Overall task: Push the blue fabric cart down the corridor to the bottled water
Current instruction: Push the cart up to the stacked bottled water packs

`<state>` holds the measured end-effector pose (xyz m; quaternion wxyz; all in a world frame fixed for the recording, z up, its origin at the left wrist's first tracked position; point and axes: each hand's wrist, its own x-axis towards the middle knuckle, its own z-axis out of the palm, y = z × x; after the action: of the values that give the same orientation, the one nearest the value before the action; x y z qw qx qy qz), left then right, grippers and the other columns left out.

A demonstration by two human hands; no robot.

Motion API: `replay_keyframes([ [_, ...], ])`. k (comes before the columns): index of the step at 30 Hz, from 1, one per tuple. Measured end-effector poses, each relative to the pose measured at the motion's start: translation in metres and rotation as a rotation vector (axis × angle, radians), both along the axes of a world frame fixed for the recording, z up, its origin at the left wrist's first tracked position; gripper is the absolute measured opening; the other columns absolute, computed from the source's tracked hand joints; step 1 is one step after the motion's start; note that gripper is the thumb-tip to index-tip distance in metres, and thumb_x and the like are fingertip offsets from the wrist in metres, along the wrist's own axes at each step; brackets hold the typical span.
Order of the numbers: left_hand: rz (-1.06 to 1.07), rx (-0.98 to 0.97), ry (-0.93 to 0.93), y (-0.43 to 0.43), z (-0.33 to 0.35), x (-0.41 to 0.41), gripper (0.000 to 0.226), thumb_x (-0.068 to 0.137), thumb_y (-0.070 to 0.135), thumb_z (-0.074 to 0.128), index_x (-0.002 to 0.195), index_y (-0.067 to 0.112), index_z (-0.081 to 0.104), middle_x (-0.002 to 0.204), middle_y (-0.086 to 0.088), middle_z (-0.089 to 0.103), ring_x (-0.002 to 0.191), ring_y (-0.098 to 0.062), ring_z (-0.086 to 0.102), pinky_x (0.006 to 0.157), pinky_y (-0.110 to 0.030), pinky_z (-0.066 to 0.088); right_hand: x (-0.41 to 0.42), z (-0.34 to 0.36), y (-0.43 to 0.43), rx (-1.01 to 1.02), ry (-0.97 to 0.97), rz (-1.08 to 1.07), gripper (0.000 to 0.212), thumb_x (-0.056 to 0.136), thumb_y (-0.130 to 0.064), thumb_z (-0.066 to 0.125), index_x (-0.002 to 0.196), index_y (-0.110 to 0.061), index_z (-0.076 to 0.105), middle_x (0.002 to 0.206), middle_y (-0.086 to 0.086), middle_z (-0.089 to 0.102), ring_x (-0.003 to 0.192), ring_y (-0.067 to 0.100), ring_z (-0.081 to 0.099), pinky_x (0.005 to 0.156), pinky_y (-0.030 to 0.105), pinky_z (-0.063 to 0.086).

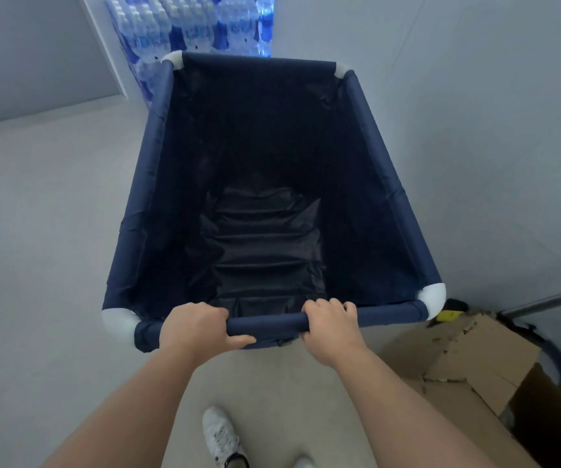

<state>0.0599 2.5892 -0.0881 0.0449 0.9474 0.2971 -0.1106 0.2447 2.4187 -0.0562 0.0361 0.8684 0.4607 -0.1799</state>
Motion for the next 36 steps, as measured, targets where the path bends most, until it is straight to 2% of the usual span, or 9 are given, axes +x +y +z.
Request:
replay_keyframes([
  [10, -0.069, 0.004, 0.016, 0.07, 0.004, 0.043, 0.071, 0.064, 0.096, 0.017, 0.07, 0.033, 0.05, 0.058, 0.012, 0.055, 0.052, -0.006, 0.052, 0.049, -0.028, 0.038, 0.038, 0.0, 0.061, 0.003, 0.002, -0.04, 0.02, 0.091, -0.037, 0.059, 0.109, -0.029, 0.053, 0.107, -0.007, 0.058, 0.1, 0.02, 0.049, 0.092, 0.039, 0.031],
  [19, -0.074, 0.02, 0.012, 0.112, 0.002, 0.08, 0.08, 0.061, 0.096, 0.012, 0.073, 0.032, 0.058, 0.058, 0.011, 0.056, 0.052, -0.007, 0.052, 0.049, -0.028, 0.039, 0.073, -0.004, 0.101, 0.025, 0.015, -0.045, 0.021, 0.091, -0.042, 0.058, 0.107, -0.029, 0.053, 0.106, -0.007, 0.059, 0.1, 0.02, 0.05, 0.092, 0.04, 0.031],
  [23, -0.042, 0.011, 0.009, 0.126, 0.003, 0.096, 0.072, 0.059, 0.096, 0.014, 0.064, 0.032, 0.047, 0.054, 0.011, 0.053, 0.049, -0.005, 0.048, 0.047, -0.028, 0.032, 0.092, -0.003, 0.117, 0.033, 0.015, -0.027, 0.022, 0.092, -0.043, 0.059, 0.107, -0.028, 0.054, 0.107, -0.007, 0.06, 0.101, 0.019, 0.05, 0.091, 0.039, 0.03],
  [29, -0.029, 0.049, 0.027, 0.146, 0.001, 0.117, 0.071, 0.062, 0.098, 0.018, 0.062, 0.032, 0.045, 0.052, 0.012, 0.052, 0.048, -0.004, 0.047, 0.047, -0.028, 0.032, 0.119, -0.002, 0.141, 0.027, 0.022, 0.012, 0.028, 0.091, -0.044, 0.06, 0.111, -0.026, 0.055, 0.11, -0.005, 0.061, 0.104, 0.021, 0.052, 0.091, 0.04, 0.031],
  [36, -0.02, 0.097, 0.036, 0.172, 0.005, 0.146, 0.073, 0.061, 0.099, 0.02, 0.066, 0.033, 0.052, 0.051, 0.013, 0.047, 0.045, -0.005, 0.042, 0.045, -0.026, 0.026, 0.149, -0.006, 0.17, 0.037, 0.002, 0.027, 0.027, 0.091, -0.044, 0.062, 0.11, -0.025, 0.055, 0.106, -0.005, 0.062, 0.103, 0.022, 0.053, 0.092, 0.041, 0.031],
])
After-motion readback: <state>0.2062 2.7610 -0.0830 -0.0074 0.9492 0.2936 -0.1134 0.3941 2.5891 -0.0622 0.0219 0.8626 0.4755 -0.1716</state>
